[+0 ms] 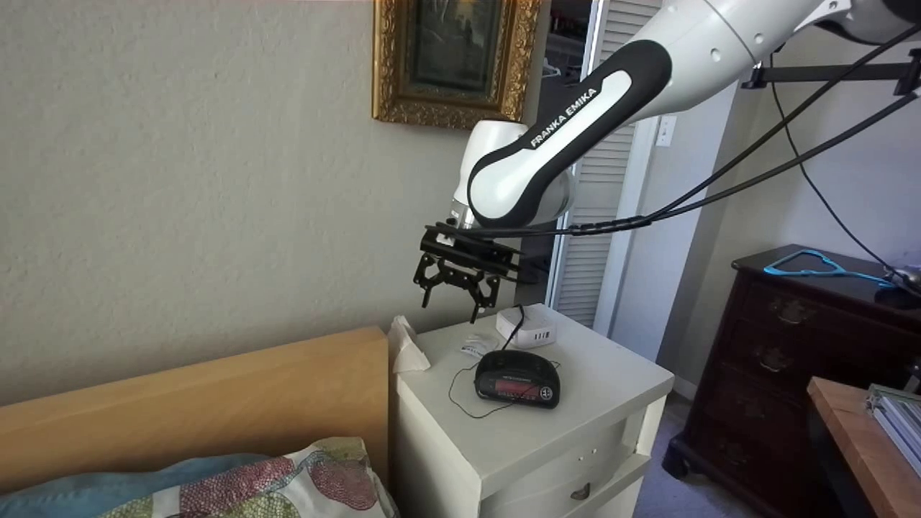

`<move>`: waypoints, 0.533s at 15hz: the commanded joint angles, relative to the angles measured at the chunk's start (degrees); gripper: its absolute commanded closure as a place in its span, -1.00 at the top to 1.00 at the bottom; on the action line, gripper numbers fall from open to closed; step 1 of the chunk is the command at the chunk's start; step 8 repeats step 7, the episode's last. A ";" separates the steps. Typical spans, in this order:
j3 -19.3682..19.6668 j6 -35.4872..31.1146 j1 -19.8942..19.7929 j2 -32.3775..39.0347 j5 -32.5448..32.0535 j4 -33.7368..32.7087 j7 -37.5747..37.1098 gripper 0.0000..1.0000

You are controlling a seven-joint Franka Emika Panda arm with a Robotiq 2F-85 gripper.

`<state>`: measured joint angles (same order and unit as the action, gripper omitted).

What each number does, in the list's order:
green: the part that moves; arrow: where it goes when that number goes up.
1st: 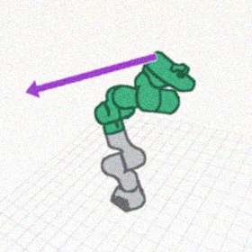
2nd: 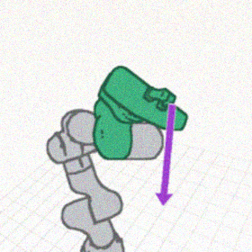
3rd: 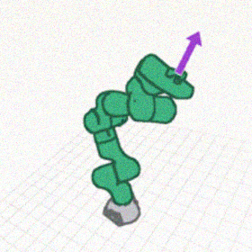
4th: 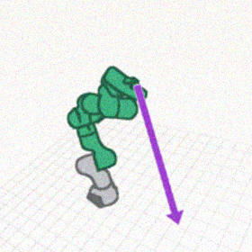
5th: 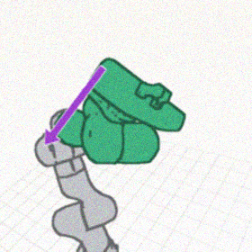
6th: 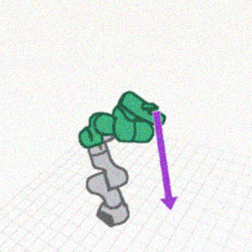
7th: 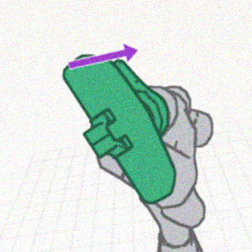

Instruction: Move the white object to the left

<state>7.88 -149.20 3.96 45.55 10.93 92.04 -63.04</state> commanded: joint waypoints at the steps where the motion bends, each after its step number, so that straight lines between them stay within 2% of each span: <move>1: -2.58 -4.48 -2.47 -9.59 1.76 13.74 6.33 1.00; 4: -3.99 -5.50 -4.58 -13.12 3.52 18.69 10.10 1.00; 5: -1.71 -3.60 -2.50 -8.59 1.63 12.61 6.99 1.00; 8: -2.18 -3.77 -3.29 -10.67 2.12 15.35 8.46 1.00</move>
